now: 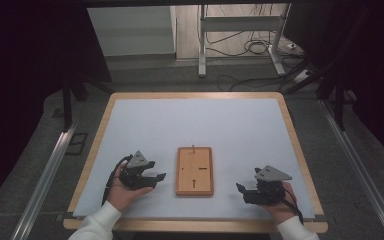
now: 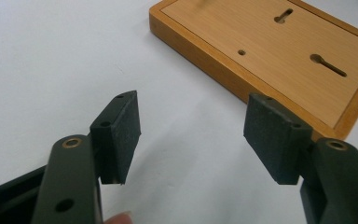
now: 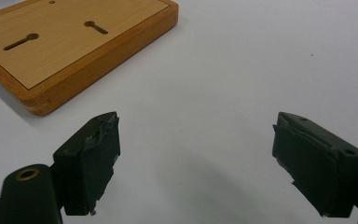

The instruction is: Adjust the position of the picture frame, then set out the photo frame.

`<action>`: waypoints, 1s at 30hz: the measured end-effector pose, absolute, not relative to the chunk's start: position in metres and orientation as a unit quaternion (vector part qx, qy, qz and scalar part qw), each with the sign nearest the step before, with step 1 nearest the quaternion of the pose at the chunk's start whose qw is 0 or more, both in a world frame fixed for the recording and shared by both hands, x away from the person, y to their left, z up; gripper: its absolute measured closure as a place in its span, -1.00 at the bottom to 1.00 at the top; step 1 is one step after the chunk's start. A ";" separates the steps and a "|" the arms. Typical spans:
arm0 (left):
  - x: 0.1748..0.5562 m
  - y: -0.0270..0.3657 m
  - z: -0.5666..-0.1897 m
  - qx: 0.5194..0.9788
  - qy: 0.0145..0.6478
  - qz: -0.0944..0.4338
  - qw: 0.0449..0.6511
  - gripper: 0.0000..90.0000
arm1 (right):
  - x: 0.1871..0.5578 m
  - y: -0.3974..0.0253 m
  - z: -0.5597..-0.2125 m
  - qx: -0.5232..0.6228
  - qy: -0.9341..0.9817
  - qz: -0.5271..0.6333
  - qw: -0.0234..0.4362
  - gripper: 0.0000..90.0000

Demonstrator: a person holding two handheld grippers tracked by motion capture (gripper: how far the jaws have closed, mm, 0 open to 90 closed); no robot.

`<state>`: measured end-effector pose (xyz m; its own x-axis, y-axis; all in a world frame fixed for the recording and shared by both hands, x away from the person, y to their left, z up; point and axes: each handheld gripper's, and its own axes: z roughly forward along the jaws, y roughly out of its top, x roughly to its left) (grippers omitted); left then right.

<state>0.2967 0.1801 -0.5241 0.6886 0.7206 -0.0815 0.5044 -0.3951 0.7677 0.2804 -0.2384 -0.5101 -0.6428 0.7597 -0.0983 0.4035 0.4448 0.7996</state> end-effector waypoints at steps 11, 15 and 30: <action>0.295 0.176 -0.518 0.822 0.361 0.141 0.418 -0.29 | 0.278 -0.235 -0.510 0.350 0.821 0.389 0.231 -0.66; 0.299 0.171 -0.513 0.823 0.347 0.143 0.427 -0.30 | 0.278 -0.236 -0.510 0.349 0.821 0.390 0.229 -0.66; 0.337 0.132 -0.500 0.832 0.314 0.127 0.438 -0.28 | 0.269 -0.240 -0.509 0.350 0.816 0.396 0.234 -0.66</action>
<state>0.3367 0.1317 -0.5000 0.7704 0.6344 -0.0636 0.4115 -0.4184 0.8097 0.2691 -0.2403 -0.5086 -0.6459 0.7563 -0.1043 0.3862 0.4415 0.8099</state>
